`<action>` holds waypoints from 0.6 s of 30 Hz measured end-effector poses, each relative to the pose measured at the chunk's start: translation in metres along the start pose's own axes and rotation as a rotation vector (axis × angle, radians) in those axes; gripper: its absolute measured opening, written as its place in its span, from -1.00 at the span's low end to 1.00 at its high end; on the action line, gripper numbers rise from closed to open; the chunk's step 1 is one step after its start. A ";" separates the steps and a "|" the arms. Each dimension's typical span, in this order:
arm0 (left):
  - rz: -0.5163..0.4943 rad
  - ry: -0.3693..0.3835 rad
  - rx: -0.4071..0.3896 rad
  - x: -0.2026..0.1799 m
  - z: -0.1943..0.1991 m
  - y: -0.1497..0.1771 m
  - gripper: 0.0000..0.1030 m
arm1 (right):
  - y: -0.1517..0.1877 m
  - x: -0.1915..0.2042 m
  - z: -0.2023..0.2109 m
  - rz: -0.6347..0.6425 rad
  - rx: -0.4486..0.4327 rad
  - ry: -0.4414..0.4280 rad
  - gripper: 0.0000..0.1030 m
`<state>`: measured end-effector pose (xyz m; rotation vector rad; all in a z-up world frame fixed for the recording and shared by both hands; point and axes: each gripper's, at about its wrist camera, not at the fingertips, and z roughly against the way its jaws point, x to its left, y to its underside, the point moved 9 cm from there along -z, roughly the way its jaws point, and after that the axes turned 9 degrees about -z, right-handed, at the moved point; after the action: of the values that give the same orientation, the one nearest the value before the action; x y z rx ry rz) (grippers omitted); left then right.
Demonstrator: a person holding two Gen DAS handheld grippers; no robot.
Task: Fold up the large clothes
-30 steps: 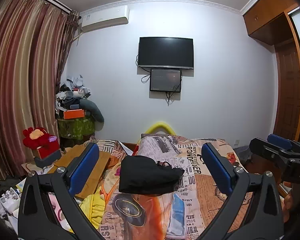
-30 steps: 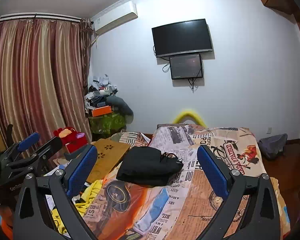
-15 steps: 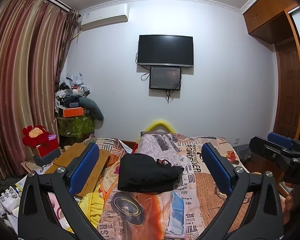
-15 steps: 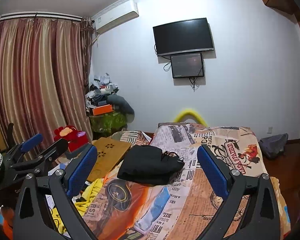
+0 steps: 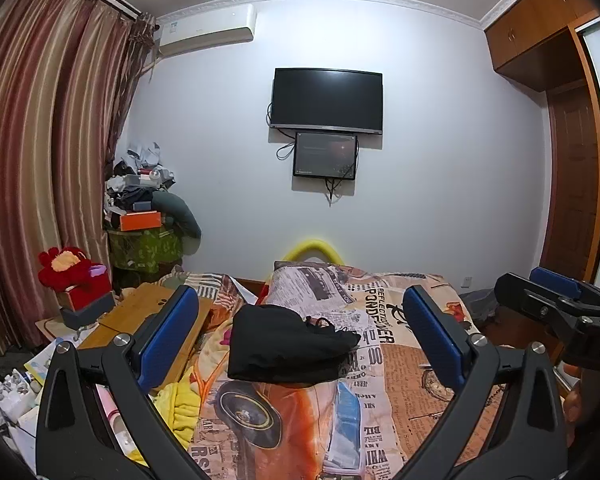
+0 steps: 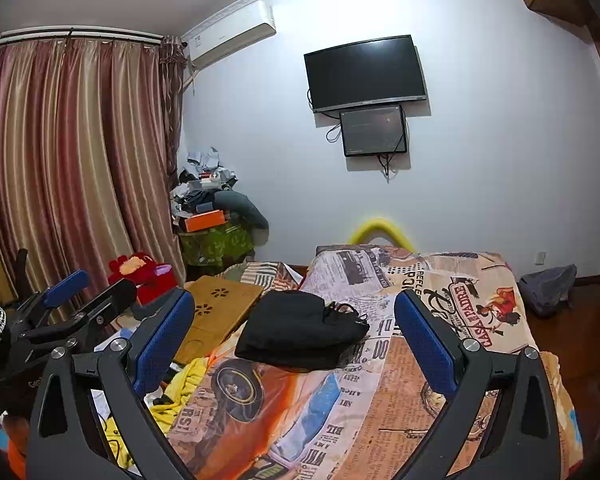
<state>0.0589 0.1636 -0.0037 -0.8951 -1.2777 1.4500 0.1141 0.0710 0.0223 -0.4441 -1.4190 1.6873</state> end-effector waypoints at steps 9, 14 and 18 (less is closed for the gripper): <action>0.001 0.021 0.011 -0.001 -0.003 0.002 0.99 | 0.000 -0.003 0.002 -0.014 -0.008 0.002 0.93; -0.005 0.039 0.017 -0.002 -0.005 0.002 0.99 | 0.001 -0.004 0.003 -0.016 -0.010 0.006 0.93; -0.017 0.061 0.029 -0.007 -0.008 0.003 0.99 | 0.001 -0.005 0.003 -0.017 -0.013 0.011 0.93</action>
<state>0.0673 0.1593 -0.0083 -0.9004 -1.2140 1.4142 0.1142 0.0651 0.0215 -0.4466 -1.4221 1.6606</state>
